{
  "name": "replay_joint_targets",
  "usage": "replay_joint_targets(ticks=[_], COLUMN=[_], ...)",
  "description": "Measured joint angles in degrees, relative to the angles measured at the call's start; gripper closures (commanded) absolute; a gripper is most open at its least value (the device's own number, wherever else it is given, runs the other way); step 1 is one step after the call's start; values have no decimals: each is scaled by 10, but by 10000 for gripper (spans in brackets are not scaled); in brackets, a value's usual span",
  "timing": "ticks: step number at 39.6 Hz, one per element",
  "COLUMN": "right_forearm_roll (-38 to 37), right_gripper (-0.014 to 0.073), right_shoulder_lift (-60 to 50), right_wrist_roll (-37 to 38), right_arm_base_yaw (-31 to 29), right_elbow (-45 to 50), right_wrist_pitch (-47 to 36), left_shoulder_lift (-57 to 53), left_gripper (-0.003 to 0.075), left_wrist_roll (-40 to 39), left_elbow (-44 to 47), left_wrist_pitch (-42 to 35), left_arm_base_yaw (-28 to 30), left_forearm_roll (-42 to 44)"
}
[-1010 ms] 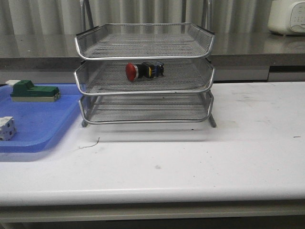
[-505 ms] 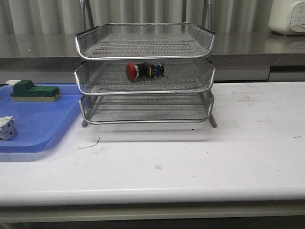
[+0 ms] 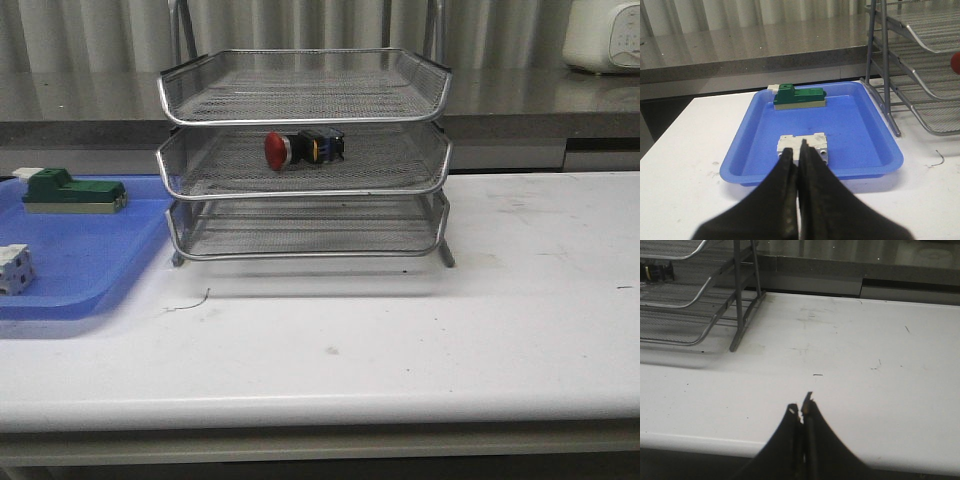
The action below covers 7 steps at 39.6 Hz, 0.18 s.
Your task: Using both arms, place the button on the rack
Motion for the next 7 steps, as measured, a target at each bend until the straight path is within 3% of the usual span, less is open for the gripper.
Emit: replay_joint_targets(ticks=[7], right_forearm_roll=[0], right_gripper=[654], right_shoulder_lift=[0], right_wrist_roll=[0], right_arm_base_yaw=[0], right_elbow=[0], right_wrist_pitch=[0], left_shoulder_lift=[0], left_gripper=[739], left_wrist_roll=[0], left_elbow=[0], left_wrist_pitch=[0], left_arm_base_yaw=[0], left_forearm_roll=[0])
